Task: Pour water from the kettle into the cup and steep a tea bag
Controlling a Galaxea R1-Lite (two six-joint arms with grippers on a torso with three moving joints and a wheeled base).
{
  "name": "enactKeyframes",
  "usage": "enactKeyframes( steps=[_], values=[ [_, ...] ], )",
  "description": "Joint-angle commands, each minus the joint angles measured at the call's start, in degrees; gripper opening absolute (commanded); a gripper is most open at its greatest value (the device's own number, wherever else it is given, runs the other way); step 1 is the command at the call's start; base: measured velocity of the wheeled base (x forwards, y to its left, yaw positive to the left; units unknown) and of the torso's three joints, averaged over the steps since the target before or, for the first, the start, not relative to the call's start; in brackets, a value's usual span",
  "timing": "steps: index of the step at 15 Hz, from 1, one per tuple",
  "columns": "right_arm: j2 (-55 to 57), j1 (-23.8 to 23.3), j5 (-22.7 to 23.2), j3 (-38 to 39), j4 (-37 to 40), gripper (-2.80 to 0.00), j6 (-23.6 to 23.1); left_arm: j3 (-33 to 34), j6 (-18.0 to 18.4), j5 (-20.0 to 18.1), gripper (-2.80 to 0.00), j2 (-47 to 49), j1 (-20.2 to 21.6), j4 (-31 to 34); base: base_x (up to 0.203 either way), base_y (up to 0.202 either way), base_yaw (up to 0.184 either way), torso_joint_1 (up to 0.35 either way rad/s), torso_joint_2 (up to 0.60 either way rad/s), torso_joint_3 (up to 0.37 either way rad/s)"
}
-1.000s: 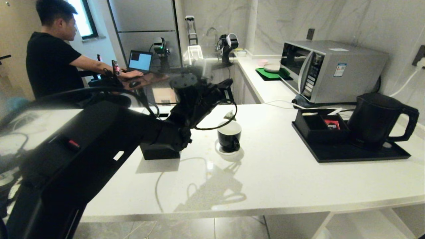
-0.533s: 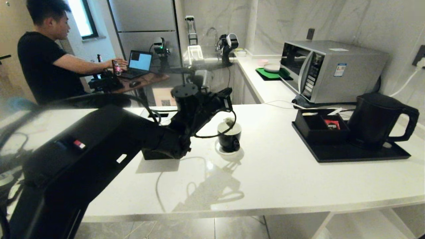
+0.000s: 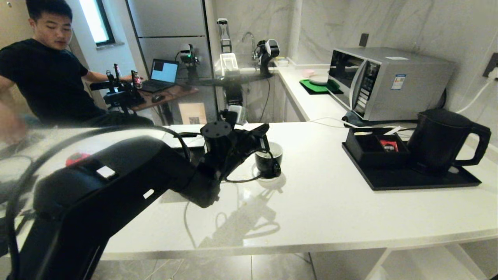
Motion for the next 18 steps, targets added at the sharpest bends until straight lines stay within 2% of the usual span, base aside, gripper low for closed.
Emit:
enactKeyframes(
  steps=[1,11,18],
  values=[
    [0.06,0.06,-0.01,0.0,-0.01,-2.8,0.02,2.63,-0.09,0.14,-2.8,1.09,0.04,-1.43,0.0,0.0,0.0,0.0,0.0,0.0],
    [0.06,-0.02,-0.01,0.0,-0.01,-2.8,0.02,2.42,0.43,0.1,-2.8,0.21,0.13,-1.36,0.0,0.0,0.0,0.0,0.0,0.0],
    [0.06,-0.02,-0.01,0.0,-0.01,-2.8,0.02,-2.15,0.44,-0.22,-2.8,-2.53,0.22,1.58,0.0,0.0,0.0,0.0,0.0,0.0]
  ],
)
